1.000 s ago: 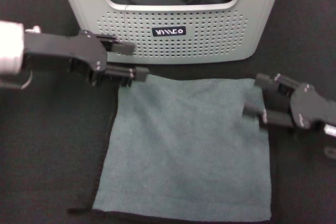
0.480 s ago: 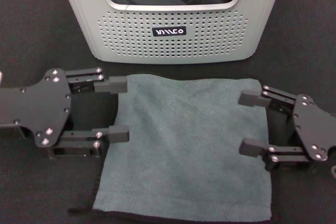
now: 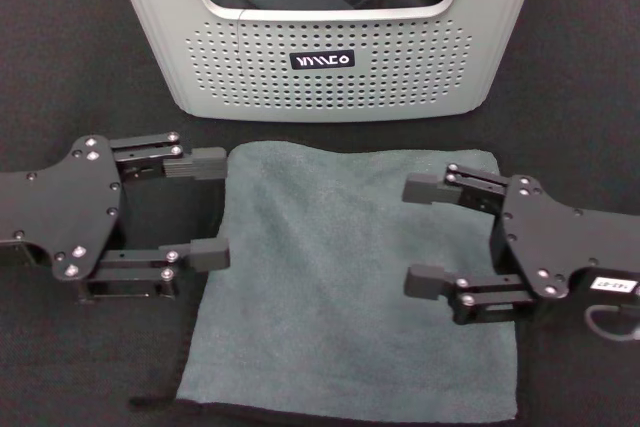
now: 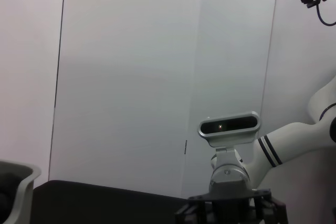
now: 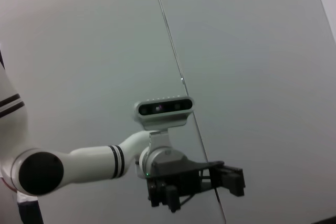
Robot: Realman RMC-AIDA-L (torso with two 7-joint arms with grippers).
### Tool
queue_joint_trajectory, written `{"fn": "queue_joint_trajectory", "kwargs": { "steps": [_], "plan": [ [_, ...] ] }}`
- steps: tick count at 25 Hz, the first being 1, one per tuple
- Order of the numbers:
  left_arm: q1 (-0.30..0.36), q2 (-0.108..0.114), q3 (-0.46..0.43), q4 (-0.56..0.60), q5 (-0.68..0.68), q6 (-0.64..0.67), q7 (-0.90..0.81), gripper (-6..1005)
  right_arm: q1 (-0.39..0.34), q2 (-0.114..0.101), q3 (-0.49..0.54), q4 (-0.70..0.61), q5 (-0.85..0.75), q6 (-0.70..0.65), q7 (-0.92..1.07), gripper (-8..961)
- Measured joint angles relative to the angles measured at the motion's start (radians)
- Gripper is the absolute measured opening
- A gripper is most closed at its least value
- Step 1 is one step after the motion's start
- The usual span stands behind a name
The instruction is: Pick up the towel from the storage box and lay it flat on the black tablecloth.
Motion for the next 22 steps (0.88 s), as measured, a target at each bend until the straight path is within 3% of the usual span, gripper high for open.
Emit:
{"fn": "queue_joint_trajectory", "kwargs": {
  "steps": [22],
  "plan": [
    [-0.032,0.017,-0.016,-0.055,0.005,-0.005,0.018,741,0.014,0.003,-0.04,0.0,0.059,-0.067,-0.007,870]
  ]
}}
